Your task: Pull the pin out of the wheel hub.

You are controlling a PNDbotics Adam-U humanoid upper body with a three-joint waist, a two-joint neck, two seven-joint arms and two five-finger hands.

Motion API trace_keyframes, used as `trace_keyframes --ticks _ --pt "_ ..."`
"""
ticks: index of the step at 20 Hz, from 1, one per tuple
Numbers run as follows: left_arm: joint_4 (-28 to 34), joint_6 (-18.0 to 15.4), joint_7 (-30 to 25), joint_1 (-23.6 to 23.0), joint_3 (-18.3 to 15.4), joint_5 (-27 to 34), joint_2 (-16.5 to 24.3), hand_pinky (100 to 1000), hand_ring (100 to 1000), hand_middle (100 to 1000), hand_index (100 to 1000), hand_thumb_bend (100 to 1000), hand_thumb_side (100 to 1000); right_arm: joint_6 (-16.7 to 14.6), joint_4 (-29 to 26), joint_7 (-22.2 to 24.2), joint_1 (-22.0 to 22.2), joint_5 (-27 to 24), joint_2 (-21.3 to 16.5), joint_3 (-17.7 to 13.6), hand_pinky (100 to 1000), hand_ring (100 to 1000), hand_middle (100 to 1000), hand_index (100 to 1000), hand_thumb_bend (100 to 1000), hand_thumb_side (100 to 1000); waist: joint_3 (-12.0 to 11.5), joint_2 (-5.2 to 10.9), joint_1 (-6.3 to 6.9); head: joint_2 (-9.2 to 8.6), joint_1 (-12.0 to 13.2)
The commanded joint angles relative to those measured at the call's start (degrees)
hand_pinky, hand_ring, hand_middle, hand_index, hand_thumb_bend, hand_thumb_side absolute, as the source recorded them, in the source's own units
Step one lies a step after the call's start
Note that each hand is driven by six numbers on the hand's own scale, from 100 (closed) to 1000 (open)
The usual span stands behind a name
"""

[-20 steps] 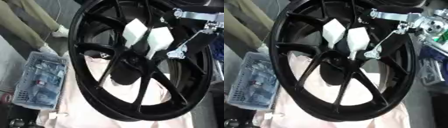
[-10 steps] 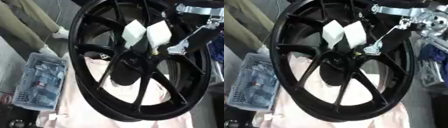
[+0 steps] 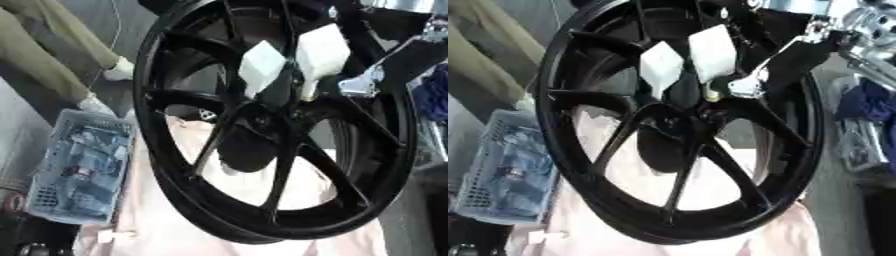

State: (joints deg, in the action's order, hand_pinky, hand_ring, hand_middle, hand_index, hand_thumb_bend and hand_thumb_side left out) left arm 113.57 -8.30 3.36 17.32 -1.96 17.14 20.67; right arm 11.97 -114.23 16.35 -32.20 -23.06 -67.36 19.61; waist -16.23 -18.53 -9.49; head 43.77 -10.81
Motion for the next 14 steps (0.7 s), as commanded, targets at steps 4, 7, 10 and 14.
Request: trace_keyframes --ticks 4,7,10,14 --pt "1.02 0.16 0.14 0.03 -0.26 -0.23 0.46 906 765 704 784 100 689 -0.17 -0.36 -1.02 -1.13 -3.17 -2.73 -3.09 549 703 403 548 100 100 0.54 2.02 0.99 0.35 -0.17" --pt "1.02 0.03 0.29 -0.13 -0.39 -0.2 0.53 906 765 705 785 100 688 0.06 -0.36 -2.39 -1.41 -5.37 -3.55 -5.8 544 701 402 548 100 100 1.07 2.35 1.43 0.35 0.0" --pt "1.02 0.0 0.36 -0.26 -0.44 -0.21 0.57 906 765 704 785 100 689 0.51 -0.36 -3.61 -1.55 -7.9 -4.31 -8.24 539 701 401 548 100 100 1.42 2.45 1.68 0.35 0.22" --pt "1.02 0.0 0.48 -0.53 -0.55 -0.34 0.64 906 765 704 785 100 689 1.34 -0.36 -6.05 -0.92 -10.88 -5.53 -11.86 531 699 399 547 100 100 1.98 2.44 1.96 0.35 0.73"
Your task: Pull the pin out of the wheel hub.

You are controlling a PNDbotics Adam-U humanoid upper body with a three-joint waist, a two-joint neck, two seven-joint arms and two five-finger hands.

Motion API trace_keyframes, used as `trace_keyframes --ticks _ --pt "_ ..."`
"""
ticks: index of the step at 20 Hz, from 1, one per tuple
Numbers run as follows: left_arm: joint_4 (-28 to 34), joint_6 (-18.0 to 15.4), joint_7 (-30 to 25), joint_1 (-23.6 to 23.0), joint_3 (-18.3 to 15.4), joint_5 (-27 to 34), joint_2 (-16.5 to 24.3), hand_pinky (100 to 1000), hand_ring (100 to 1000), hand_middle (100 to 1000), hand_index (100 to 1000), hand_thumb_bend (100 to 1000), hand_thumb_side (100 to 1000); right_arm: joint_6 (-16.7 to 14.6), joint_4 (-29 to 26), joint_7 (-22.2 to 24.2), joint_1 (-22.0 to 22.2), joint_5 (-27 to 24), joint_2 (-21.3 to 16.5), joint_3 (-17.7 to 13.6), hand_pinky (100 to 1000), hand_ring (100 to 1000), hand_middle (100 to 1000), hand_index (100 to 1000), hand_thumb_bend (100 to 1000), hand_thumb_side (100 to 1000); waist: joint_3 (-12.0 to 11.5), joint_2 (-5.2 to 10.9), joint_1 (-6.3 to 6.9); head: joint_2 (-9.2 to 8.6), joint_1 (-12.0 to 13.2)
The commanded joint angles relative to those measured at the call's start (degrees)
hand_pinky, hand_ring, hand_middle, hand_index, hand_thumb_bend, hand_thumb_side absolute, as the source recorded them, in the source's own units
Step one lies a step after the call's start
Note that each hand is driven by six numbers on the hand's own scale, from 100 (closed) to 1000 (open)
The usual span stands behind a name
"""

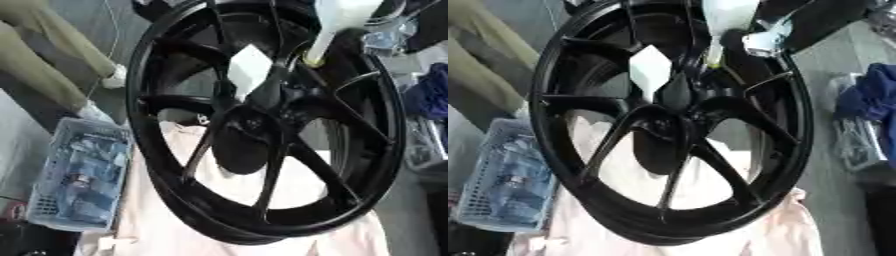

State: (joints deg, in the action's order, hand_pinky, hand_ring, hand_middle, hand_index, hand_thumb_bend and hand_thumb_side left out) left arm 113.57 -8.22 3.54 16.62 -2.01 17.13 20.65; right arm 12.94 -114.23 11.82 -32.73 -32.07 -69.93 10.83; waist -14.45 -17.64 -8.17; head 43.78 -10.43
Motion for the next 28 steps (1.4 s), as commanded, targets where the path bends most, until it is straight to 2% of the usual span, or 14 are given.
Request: trace_keyframes --ticks 1,11,18,28 --pt "1.02 -0.09 0.33 0.13 -0.52 -0.36 0.67 906 765 704 785 100 689 0.57 -0.36 -2.27 -0.12 -2.55 -3.22 -3.98 529 699 398 547 100 100 0.31 1.54 0.71 0.34 0.48" --pt "1.02 -0.08 0.72 -0.41 -0.86 -0.76 0.76 907 767 705 785 100 689 3.1 -0.36 -10.46 5.0 -8.52 -5.36 -13.4 509 696 398 548 100 100 1.97 1.38 1.66 0.34 2.3" --pt "1.02 -0.29 1.3 -1.11 -1.48 -1.3 0.86 907 767 705 785 100 690 7.08 0.14 -16.28 13.46 -6.74 -5.68 -21.84 506 695 400 551 100 100 3.94 1.0 2.38 0.34 4.56" --pt "1.02 -0.66 2.24 -1.77 -2.26 -2.2 0.97 908 768 705 785 100 692 3.14 4.94 -25.32 28.14 -2.87 -0.88 -31.18 501 698 414 564 100 100 5.92 0.14 3.04 0.34 7.75"
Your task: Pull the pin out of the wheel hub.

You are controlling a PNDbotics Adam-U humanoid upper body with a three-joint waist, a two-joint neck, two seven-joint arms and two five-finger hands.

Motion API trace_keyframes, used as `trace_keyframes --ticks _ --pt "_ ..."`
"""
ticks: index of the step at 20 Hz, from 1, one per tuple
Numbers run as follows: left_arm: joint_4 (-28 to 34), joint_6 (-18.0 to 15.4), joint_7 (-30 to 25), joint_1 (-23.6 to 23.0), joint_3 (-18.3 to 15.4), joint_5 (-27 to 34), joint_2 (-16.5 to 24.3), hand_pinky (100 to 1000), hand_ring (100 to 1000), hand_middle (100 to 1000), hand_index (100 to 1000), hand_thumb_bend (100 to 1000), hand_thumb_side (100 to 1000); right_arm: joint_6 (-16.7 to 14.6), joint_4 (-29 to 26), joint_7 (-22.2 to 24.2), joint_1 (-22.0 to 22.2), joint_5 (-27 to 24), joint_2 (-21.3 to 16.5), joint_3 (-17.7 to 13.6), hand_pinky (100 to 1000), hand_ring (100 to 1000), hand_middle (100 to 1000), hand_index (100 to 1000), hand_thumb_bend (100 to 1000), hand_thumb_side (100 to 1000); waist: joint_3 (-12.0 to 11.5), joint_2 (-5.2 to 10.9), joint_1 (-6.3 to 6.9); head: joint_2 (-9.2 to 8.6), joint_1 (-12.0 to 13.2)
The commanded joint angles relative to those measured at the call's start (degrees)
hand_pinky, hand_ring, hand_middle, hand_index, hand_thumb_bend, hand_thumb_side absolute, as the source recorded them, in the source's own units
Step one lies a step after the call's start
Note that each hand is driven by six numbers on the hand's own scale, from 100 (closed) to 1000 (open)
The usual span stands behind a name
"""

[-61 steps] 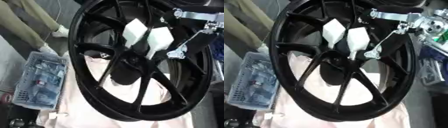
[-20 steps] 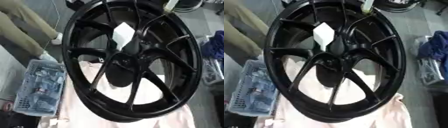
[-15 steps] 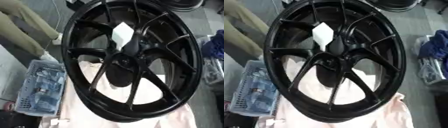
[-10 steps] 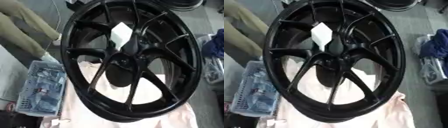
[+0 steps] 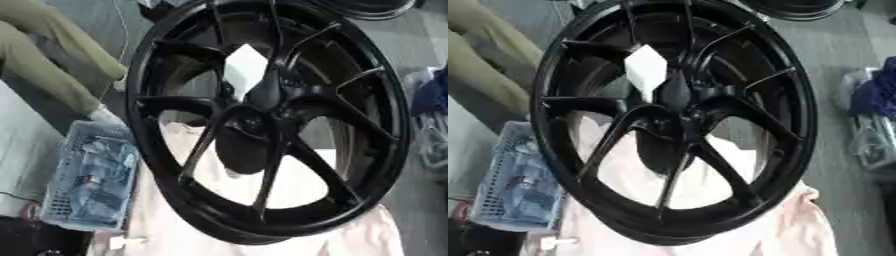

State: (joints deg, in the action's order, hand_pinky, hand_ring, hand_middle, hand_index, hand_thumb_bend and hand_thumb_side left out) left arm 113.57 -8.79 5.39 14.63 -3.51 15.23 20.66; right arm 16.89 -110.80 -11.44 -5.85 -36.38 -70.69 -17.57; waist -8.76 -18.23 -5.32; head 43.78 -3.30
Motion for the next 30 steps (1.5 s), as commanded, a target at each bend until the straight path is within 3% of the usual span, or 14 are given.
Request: trace_keyframes --ticks 1,9,14,16,17,20,24,30 --pt "1.02 -0.09 0.45 0.15 -0.8 -0.38 0.95 908 768 705 785 100 693 -0.95 2.09 -2.93 2.67 2.02 0.65 -3.36 502 700 417 567 100 100 0.38 0.63 0.22 0.33 0.84" --pt "1.02 -0.15 0.63 0.05 -0.89 -0.92 0.77 909 768 705 785 100 696 0.47 3.75 -9.83 13.87 8.62 8.42 -7.55 519 718 440 587 100 100 0.55 -0.38 0.44 0.33 1.72" --pt "1.02 -0.12 0.62 0.19 -0.81 -1.1 0.61 909 767 704 781 100 697 2.69 0.35 -14.21 19.85 13.0 13.96 -8.46 546 751 483 634 100 100 0.34 -1.14 0.7 0.33 1.72" --pt "1.02 -0.12 0.61 0.28 -0.76 -1.13 0.58 909 767 704 782 100 697 3.78 -1.05 -16.03 20.97 14.83 16.21 -8.38 558 771 550 700 128 100 0.31 -1.41 0.85 0.33 1.67" --pt "1.02 -0.14 0.62 0.3 -0.76 -1.16 0.57 909 767 704 782 100 696 4.33 -1.6 -16.93 21.41 15.73 17.07 -8.31 570 790 616 764 241 137 0.28 -1.5 0.9 0.33 1.62" --pt "1.02 -0.18 0.75 0.26 -0.84 -1.27 0.52 909 768 705 783 100 697 5.79 -3.29 -19.74 22.48 18.54 19.21 -7.91 604 844 781 891 338 211 0.19 -1.71 1.02 0.33 1.58" --pt "1.02 -0.19 0.81 0.12 -0.83 -1.36 0.45 910 768 705 783 100 698 6.11 -3.76 -23.37 23.24 21.72 20.95 -6.62 607 851 803 900 372 202 0.27 -1.88 1.22 0.33 1.34" --pt "1.02 -0.25 0.76 0.05 -0.78 -1.44 0.4 910 769 705 783 100 696 4.4 -3.79 -27.94 23.36 22.06 21.37 -4.88 601 848 801 897 381 168 0.47 -1.97 1.62 0.33 0.85"
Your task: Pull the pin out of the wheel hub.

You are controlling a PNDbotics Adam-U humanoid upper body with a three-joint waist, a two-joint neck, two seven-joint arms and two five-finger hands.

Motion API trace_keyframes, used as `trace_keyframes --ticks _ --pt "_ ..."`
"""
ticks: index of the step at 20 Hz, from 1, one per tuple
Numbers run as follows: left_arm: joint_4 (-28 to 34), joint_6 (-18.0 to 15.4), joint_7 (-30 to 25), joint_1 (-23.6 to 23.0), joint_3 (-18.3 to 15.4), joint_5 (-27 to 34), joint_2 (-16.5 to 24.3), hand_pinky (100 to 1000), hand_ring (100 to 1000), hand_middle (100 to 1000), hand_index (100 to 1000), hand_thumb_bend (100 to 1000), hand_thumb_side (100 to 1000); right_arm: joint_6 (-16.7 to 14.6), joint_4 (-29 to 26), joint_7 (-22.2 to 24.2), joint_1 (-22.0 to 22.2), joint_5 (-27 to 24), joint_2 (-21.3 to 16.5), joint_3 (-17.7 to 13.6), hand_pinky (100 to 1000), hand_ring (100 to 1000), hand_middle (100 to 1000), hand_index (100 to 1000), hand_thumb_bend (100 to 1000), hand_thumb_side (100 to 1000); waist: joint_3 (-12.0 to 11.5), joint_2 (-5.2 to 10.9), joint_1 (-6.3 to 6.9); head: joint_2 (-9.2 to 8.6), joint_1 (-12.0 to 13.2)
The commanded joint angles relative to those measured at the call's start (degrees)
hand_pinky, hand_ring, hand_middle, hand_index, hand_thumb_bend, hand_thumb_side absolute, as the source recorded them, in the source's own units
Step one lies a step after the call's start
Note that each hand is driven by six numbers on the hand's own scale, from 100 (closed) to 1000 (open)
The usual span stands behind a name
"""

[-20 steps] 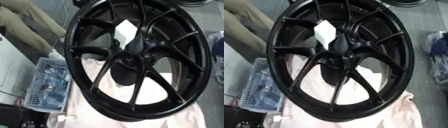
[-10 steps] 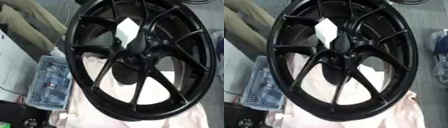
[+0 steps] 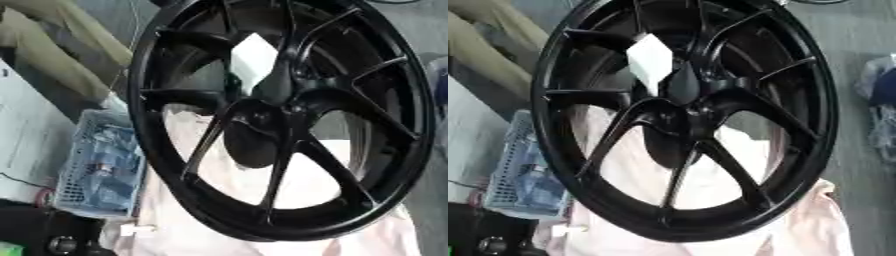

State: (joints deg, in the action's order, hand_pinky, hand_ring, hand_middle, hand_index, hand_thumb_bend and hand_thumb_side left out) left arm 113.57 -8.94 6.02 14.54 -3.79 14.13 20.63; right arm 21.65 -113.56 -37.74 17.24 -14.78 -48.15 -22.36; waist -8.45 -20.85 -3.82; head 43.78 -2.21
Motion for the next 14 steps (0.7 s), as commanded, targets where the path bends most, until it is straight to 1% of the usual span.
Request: trace_keyframes --ticks 1,6,8,9,10,12,14 --pt "1.02 -0.1 0.12 0.14 -0.48 -0.35 0.4 910 769 705 782 100 695 -0.49 -1.03 -1.91 0.25 0.45 -1.2 0.02 600 847 800 896 380 168 0.21 0.64 0.16 0.33 -0.25" --pt "1.02 -0.09 0.05 0.18 -0.43 -0.31 0.39 911 769 705 782 100 695 -1.56 -1.03 -2.58 -0.06 0.31 -1.26 0.12 592 842 794 892 354 173 0.35 0.68 0.26 0.33 -0.14" --pt "1.02 -0.13 0.04 0.21 -0.43 -0.31 0.42 910 769 705 782 100 694 -2.75 -1.03 -3.13 -0.45 0.38 -1.42 0.12 587 837 778 884 315 234 0.36 0.68 0.29 0.33 0.04" --pt "1.02 -0.14 0.04 0.22 -0.44 -0.31 0.44 910 769 705 782 100 694 -3.6 -1.03 -3.37 -0.69 0.54 -1.53 0.22 585 833 769 879 280 247 0.35 0.67 0.3 0.33 0.17" --pt "1.02 -0.17 0.03 0.26 -0.41 -0.3 0.46 910 769 706 782 100 694 -4.98 -1.03 -3.71 -1.08 0.84 -1.7 0.32 581 825 755 869 197 293 0.34 0.65 0.34 0.33 0.42" --pt "1.02 -0.25 -0.05 0.35 -0.35 -0.29 0.52 910 769 706 782 100 693 -8.56 -1.03 -4.61 -1.95 1.67 -1.94 0.68 580 817 738 858 148 322 0.23 0.6 0.47 0.33 0.86" --pt "1.02 -0.45 -0.12 0.51 -0.32 -0.25 0.64 910 769 706 782 100 691 -13.84 -1.03 -4.92 -2.96 3.2 -1.98 1.34 585 812 725 850 109 310 0.05 0.53 0.67 0.33 1.17"
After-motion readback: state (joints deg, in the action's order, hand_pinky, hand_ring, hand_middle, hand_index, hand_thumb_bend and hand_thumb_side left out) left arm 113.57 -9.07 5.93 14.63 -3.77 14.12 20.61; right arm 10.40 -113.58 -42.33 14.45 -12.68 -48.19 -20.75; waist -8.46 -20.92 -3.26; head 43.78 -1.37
